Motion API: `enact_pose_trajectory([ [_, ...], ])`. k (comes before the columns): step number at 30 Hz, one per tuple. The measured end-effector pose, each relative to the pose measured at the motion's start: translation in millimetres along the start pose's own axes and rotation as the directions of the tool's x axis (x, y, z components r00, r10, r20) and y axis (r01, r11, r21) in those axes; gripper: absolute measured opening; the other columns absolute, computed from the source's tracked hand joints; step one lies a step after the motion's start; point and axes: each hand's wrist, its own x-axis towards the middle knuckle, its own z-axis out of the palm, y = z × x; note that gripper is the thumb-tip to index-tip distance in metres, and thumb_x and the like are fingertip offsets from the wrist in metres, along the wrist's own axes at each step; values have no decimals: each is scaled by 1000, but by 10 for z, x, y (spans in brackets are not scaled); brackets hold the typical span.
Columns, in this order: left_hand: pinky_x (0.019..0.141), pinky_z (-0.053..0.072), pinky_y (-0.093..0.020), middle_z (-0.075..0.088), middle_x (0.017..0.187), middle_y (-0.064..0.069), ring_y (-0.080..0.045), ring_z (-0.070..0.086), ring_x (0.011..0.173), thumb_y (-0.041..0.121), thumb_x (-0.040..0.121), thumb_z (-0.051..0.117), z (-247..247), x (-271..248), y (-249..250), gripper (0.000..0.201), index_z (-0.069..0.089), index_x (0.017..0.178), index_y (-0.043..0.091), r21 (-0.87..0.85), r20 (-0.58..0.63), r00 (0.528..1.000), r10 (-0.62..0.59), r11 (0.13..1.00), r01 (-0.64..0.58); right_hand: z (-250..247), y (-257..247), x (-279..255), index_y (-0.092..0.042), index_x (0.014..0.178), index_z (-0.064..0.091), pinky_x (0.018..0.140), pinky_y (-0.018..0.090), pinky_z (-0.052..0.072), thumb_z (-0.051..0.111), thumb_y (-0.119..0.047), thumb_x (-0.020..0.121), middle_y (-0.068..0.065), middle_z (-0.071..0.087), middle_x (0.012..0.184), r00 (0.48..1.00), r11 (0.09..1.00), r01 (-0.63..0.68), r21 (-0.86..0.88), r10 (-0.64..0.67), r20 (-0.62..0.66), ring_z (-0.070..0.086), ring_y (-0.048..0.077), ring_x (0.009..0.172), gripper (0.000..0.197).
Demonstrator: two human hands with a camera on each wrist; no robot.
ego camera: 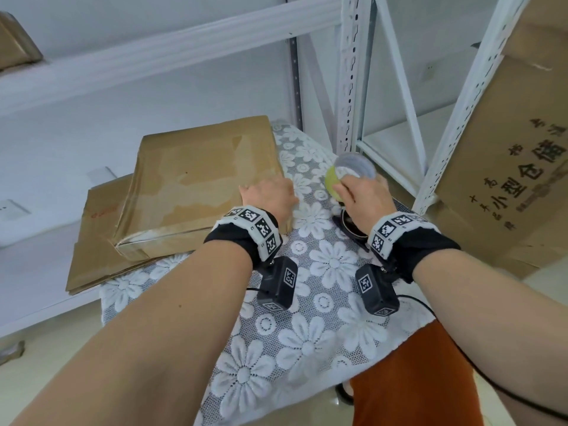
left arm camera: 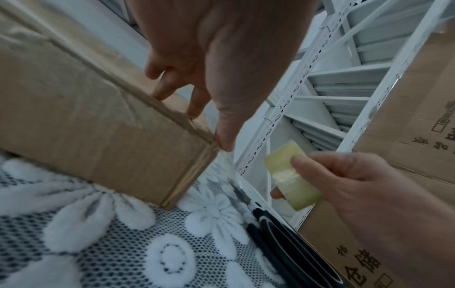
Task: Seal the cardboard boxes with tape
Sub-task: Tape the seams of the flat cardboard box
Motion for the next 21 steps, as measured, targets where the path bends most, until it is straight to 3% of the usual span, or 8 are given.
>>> enact_pose_trajectory([
  [3, 111, 29, -51, 62, 123, -5, -27, 56, 117, 44, 100, 47, -14, -38, -36, 33, 56, 124, 25, 1, -16, 1000, -11, 1000, 11, 117, -154, 40, -13, 102, 63, 110, 43, 19, 34, -32, 102, 4, 67, 94, 997, 991, 63, -120, -58, 52, 59, 25, 97, 35],
  [5, 112, 27, -51, 62, 123, -7, -28, 55, 118, 46, 99, 47, -23, -51, -38, 35, 57, 125, 25, 8, -17, 1000, -21, 1000, 21, 202, -221, 55, -12, 110, 60, 114, 46, 11, 31, -31, 103, 7, 67, 106, 991, 970, 65, -233, -36, 127, 52, 26, 113, 36],
  [8, 113, 26, -52, 63, 122, -7, -29, 56, 118, 47, 99, 46, -16, -57, -45, 35, 58, 123, 24, 21, -22, 1000, -20, 1000, 20, 304, -242, 74, -12, 122, 55, 114, 51, 11, 36, -33, 100, 8, 58, 124, 985, 935, 48, -350, 14, 172, 41, 27, 125, 36],
  [10, 112, 26, -52, 64, 121, -6, -29, 56, 117, 47, 99, 46, 2, -51, -54, 34, 58, 121, 25, 28, -33, 999, -7, 1000, 8, 289, -237, 62, -12, 121, 56, 113, 47, 19, 43, -27, 95, 6, 56, 125, 993, 955, 105, -277, -87, 77, 40, 27, 122, 32],
  [12, 111, 27, -51, 65, 118, -4, -29, 58, 115, 46, 99, 47, 24, -36, -62, 32, 59, 121, 26, 33, -53, 999, 8, 999, -6, 251, -273, 48, -11, 117, 59, 106, 40, 32, 47, -16, 87, 4, 57, 119, 978, 973, 208, -98, -209, 3, 42, 25, 116, 33],
  [13, 110, 28, -49, 66, 116, -4, -28, 59, 113, 45, 99, 47, 35, -32, -62, 30, 60, 119, 27, 36, -68, 998, 15, 999, -13, 240, -308, 46, -12, 119, 58, 103, 38, 36, 50, -11, 85, 3, 56, 118, 978, 979, 206, 14, -206, 16, 42, 23, 115, 35],
  [17, 101, 30, -43, 68, 109, 0, -26, 61, 105, 43, 99, 47, 65, -26, -84, 25, 63, 113, 30, 27, -117, 992, 45, 999, -42, 347, -424, 139, -21, 125, 54, 93, 35, 48, 60, -10, 86, -3, 61, 104, 980, 967, -26, 253, -26, 199, 53, 13, 102, 41],
  [21, 98, 30, -41, 68, 107, 2, -24, 61, 105, 43, 99, 47, 75, -48, -116, 27, 63, 117, 31, 26, -125, 990, 71, 997, -68, 377, -470, 274, -20, 107, 64, 76, 32, 54, 63, -14, 88, -7, 65, 84, 972, 973, -105, 204, 57, 229, 62, 12, 79, 20],
])
